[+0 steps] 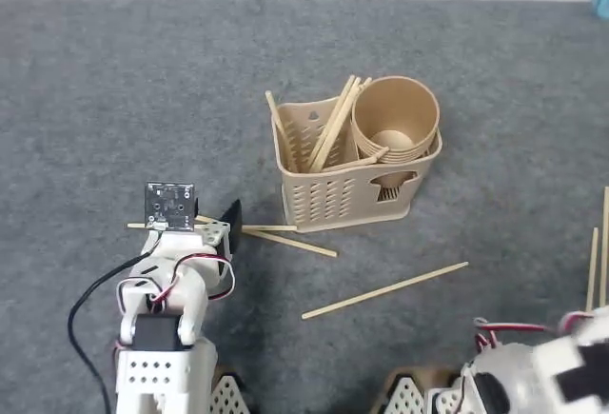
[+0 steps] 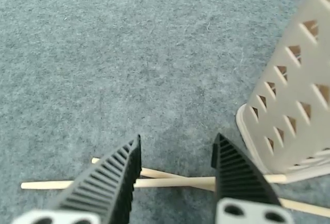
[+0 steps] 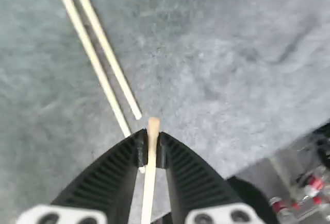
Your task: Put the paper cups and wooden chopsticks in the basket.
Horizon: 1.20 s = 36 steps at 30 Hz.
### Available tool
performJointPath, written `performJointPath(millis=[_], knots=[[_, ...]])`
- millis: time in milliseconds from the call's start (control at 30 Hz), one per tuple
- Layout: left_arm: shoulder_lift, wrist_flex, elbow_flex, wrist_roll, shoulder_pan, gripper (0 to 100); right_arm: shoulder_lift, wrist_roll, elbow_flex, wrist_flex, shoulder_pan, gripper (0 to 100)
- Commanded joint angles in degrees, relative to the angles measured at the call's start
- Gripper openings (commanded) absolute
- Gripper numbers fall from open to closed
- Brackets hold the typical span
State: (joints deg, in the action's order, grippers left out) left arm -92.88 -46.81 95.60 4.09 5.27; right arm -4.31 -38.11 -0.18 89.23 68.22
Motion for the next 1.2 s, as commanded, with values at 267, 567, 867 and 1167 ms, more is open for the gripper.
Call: performJointPath(millis=[267,567,867,1167], knots=[[-0.88,0.00,-0.40,-0.62,-0.44,21,-37.58,20.84,-3.16,1.63,-14.37,0.8],[-0.88,0.00,-0.40,-0.62,-0.44,21,-51.74,39.21,-2.90,-7.08,-34.15,0.8],[-0.88,0.00,-0.40,-0.62,-0.44,21,-57.36,55.12,-2.90,-22.73,-51.91,0.8],[-0.88,0.00,-0.40,-0.62,-0.26,21,-54.90,61.71,2.02,-42.77,-70.55,0.9]])
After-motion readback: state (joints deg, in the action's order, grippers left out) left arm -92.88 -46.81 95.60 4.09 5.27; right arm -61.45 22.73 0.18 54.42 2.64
